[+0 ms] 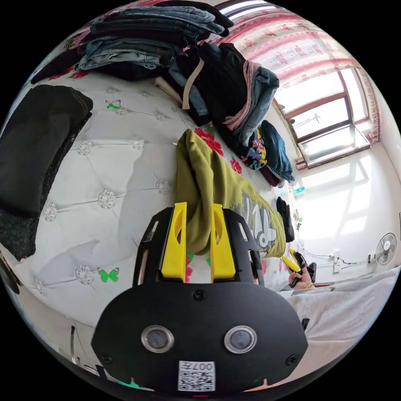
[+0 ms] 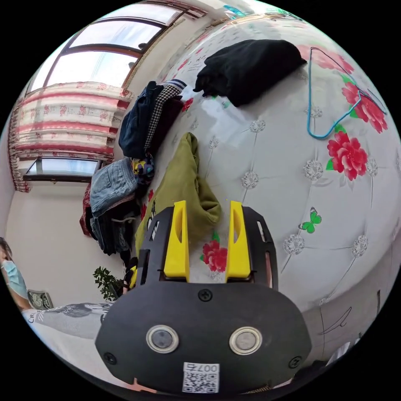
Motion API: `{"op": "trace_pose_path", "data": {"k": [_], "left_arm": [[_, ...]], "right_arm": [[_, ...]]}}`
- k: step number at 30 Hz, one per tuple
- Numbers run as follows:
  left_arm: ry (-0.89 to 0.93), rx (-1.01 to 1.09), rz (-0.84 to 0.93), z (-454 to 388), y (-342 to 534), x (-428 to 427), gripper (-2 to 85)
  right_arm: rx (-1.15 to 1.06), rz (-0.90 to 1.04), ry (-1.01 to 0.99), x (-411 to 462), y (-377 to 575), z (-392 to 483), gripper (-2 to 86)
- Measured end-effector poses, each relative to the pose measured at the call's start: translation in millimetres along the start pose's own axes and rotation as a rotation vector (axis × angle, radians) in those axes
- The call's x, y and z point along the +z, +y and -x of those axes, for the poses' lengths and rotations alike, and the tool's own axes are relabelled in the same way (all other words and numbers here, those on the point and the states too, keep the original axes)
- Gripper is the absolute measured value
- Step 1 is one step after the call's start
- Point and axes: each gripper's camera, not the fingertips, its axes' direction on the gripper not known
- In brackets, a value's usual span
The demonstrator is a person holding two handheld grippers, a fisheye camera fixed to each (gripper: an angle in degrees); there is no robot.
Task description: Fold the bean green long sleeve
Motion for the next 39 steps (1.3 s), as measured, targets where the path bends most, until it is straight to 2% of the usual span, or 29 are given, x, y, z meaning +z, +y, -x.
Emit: {"op": "trace_pose_path", "data": {"k": [3,6,7,8,12,16,18,22,25,27,29,35,39], "left_arm": [[0.005,0.04,0.047,-6.6,4.3,9.5,7.2],[-0.045,0.071,0.158,-14.8,-1.7,37.9,2.0],[-0.06,0.082,0.163,-13.0,-4.1,40.3,0.7],[-0.001,0.031,0.153,-3.3,-6.1,37.3,0.1],[0.153,-0.051,0.141,16.7,-1.3,26.0,-0.3],[0.123,-0.084,-0.012,25.2,-15.3,-9.1,3.2],[0.117,-0.062,-0.035,21.6,-42.0,-9.5,6.2],[0.079,0.013,-0.013,-4.0,-121.2,34.8,11.2],[0.026,-0.008,0.074,-14.2,-167.1,87.8,11.7],[0.005,-0.03,0.162,-14.1,-184.3,119.7,8.8],[-0.083,-0.039,0.234,-11.0,-191.0,137.5,2.1],[0.101,-0.218,0.084,42.4,-154.2,109.4,0.3],[0.064,-0.19,-0.002,38.7,-139.0,97.2,2.6]], "right_arm": [[-0.114,0.044,0.028,8.7,-4.8,9.9,8.9],[-0.217,0.236,0.035,42.6,-19.3,25.9,7.1],[-0.245,0.256,0.095,46.9,-23.5,32.8,6.4],[-0.279,0.265,0.106,44.7,-26.4,38.1,5.9],[-0.228,0.277,0.007,33.9,-27.1,25.0,5.9],[-0.239,0.133,0.033,12.1,-50.3,32.7,7.0],[-0.264,0.096,0.048,14.2,-71.9,46.4,7.5],[-0.277,0.09,0.085,52.6,-129.6,79.3,7.9],[-0.244,0.126,0.135,89.0,-159.8,95.6,6.5],[-0.234,0.162,0.163,106.7,-171.6,102.0,4.3],[-0.2,0.183,0.24,114.5,-179.9,103.3,2.0],[-0.134,0.123,0.128,88.5,-179.9,61.2,1.1],[-0.085,0.078,0.052,87.3,-171.0,44.0,3.1]]}}
